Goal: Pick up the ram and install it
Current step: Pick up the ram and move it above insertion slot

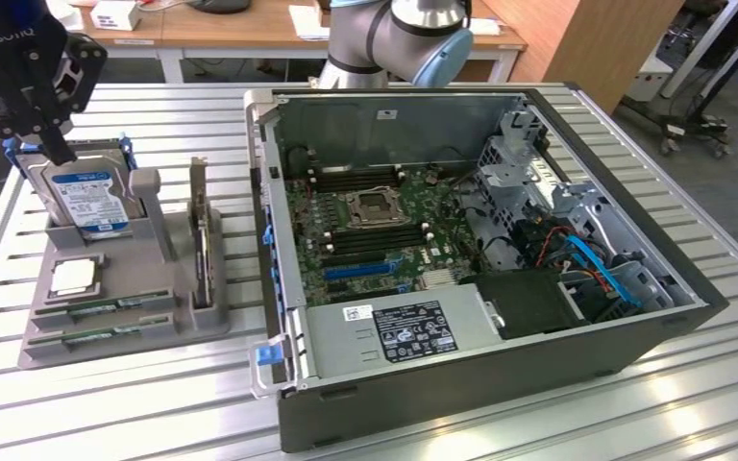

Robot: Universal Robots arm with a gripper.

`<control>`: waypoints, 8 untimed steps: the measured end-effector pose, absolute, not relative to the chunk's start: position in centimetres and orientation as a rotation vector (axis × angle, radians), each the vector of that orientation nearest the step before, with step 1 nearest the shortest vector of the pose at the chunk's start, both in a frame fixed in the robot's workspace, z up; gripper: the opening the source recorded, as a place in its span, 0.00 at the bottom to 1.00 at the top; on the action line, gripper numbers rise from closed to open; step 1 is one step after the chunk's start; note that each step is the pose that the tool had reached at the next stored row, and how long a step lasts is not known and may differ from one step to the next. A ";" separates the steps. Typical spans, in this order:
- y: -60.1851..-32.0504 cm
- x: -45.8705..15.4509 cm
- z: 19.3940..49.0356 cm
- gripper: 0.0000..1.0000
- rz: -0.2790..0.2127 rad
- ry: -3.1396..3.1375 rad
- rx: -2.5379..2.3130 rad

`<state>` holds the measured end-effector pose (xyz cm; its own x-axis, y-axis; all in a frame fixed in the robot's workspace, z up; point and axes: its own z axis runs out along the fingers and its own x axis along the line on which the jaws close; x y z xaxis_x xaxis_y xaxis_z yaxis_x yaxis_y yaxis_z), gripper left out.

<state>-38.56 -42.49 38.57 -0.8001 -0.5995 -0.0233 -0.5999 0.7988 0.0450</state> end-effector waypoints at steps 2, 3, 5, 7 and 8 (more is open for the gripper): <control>-42.5 -38.6 38.5 0.09 0.079 2.954 -1.044; -42.5 -38.6 38.5 0.09 0.079 2.945 -1.073; -42.5 -38.6 38.5 0.09 0.079 2.926 -1.126; -42.5 -38.6 38.5 0.09 0.079 2.906 -1.179; -42.5 -38.6 38.5 0.09 0.079 2.895 -1.205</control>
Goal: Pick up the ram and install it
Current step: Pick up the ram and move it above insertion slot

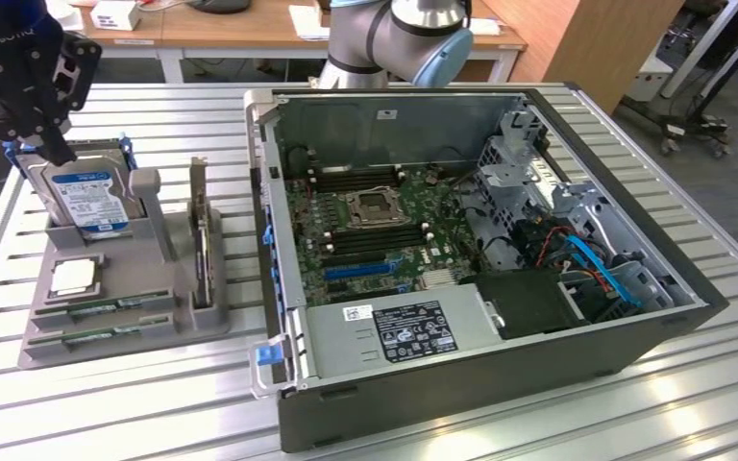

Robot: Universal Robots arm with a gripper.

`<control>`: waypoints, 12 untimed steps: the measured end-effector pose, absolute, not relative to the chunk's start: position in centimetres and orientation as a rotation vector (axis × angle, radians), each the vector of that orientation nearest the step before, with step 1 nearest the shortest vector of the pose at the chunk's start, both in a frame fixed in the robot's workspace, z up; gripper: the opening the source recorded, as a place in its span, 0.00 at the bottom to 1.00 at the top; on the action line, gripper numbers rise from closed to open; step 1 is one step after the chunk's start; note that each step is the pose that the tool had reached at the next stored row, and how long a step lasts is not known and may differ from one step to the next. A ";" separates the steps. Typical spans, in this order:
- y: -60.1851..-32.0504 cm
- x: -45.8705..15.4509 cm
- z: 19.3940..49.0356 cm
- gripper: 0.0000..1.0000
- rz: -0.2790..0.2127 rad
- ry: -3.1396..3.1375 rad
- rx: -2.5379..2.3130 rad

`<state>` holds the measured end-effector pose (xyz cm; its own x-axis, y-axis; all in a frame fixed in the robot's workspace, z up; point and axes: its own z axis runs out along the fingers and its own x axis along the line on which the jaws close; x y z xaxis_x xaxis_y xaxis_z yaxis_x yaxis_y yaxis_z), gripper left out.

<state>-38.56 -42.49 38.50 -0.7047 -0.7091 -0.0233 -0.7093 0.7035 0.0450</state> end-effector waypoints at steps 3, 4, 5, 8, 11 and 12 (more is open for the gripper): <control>-42.5 -38.6 38.5 0.09 0.079 2.862 -1.286; -42.5 -38.6 38.5 0.09 0.080 2.851 -1.312; -42.5 -38.6 38.5 0.09 0.080 2.840 -1.336; -42.5 -38.6 38.5 0.09 0.080 2.810 -1.400; -42.5 -38.6 38.4 0.09 0.080 2.775 -1.472; -42.5 -38.6 38.4 0.09 0.080 2.764 -1.494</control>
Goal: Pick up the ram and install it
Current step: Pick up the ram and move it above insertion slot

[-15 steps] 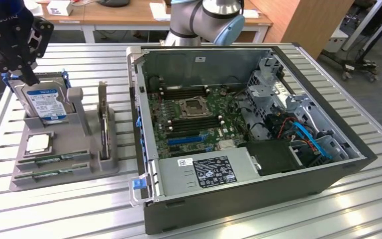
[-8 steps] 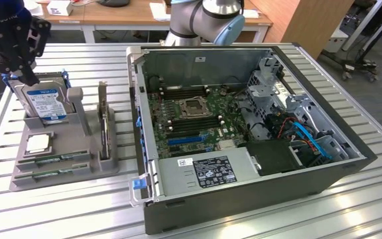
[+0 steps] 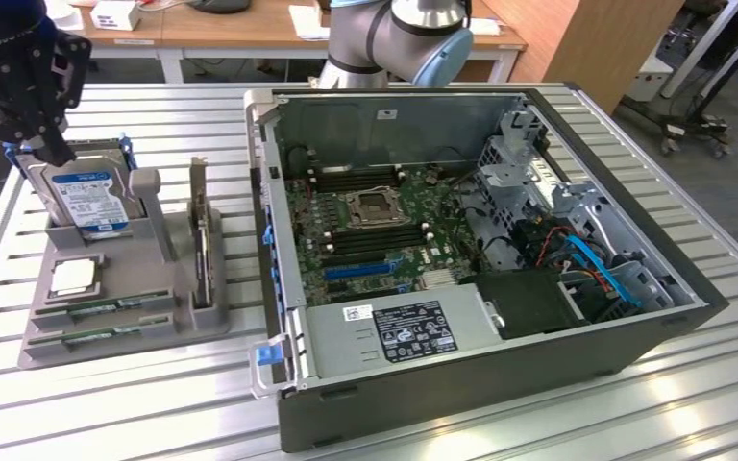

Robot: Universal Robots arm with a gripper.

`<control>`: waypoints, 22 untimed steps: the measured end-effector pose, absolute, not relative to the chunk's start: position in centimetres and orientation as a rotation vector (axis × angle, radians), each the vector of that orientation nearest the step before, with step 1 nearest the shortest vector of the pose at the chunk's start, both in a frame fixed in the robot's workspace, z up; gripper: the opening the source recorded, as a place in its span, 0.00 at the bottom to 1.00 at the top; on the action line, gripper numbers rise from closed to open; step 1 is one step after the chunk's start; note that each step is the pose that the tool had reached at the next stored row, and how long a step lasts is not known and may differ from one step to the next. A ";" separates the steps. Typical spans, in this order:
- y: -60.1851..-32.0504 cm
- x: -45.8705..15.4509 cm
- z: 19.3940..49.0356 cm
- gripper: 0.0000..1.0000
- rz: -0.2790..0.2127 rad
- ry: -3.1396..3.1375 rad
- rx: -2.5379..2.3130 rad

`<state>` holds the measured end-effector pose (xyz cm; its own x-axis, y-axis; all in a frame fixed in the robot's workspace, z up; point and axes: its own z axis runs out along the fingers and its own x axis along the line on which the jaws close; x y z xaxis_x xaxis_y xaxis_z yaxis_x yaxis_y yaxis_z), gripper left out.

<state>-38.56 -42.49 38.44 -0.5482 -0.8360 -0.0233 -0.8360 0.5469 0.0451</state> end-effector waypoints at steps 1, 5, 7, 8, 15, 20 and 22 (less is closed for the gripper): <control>-42.5 -38.6 38.4 0.09 -0.080 -2.751 1.512; -42.5 -38.6 38.4 0.09 -0.079 -2.705 1.590; -42.5 -38.6 38.4 0.09 -0.079 -2.681 1.629; -42.5 -38.6 38.4 0.09 -0.079 -2.668 1.649; -42.5 -38.6 38.3 0.09 -0.079 -2.564 1.801; -42.5 -38.6 38.3 0.09 -0.078 -2.487 1.903; -42.5 -38.6 38.3 0.09 -0.078 -2.454 1.944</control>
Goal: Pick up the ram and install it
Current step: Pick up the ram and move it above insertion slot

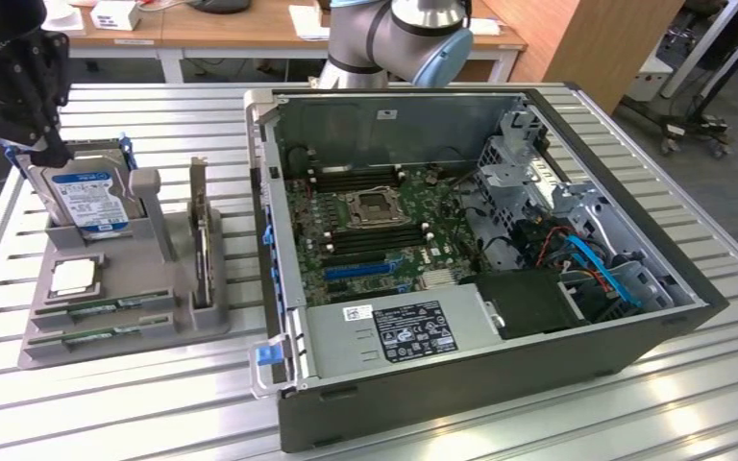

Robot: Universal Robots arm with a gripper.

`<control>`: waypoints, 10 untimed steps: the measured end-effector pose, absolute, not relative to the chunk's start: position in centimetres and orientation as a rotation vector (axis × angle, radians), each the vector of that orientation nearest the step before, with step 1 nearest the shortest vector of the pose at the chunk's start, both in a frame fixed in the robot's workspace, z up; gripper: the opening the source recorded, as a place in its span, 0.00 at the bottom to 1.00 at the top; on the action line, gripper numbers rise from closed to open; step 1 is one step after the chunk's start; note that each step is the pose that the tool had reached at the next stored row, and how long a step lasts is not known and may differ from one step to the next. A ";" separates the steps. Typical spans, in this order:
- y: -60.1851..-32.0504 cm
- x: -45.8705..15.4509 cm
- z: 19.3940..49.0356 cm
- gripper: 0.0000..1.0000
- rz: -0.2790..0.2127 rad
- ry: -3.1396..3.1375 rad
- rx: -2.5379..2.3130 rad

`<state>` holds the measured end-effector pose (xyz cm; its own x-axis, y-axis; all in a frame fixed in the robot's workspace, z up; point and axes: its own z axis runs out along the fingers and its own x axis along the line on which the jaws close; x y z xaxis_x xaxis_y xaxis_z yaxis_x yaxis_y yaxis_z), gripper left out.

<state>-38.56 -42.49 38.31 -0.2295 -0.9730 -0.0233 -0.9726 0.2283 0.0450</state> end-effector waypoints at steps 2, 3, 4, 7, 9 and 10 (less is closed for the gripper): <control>-42.5 -38.6 38.3 0.09 -0.078 -2.421 1.984; -42.5 -38.6 38.3 0.09 -0.078 -2.405 2.003; -42.5 -38.6 38.3 0.09 -0.077 -2.388 2.022; -42.5 -38.6 38.3 0.09 -0.077 -2.339 2.077; -42.5 -38.6 38.3 0.09 -0.077 -2.303 2.116; -42.5 -38.6 38.2 0.09 -0.076 -2.286 2.133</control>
<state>-38.56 -42.49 38.25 -0.0696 -0.9973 -0.0233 -0.9966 0.0685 0.0450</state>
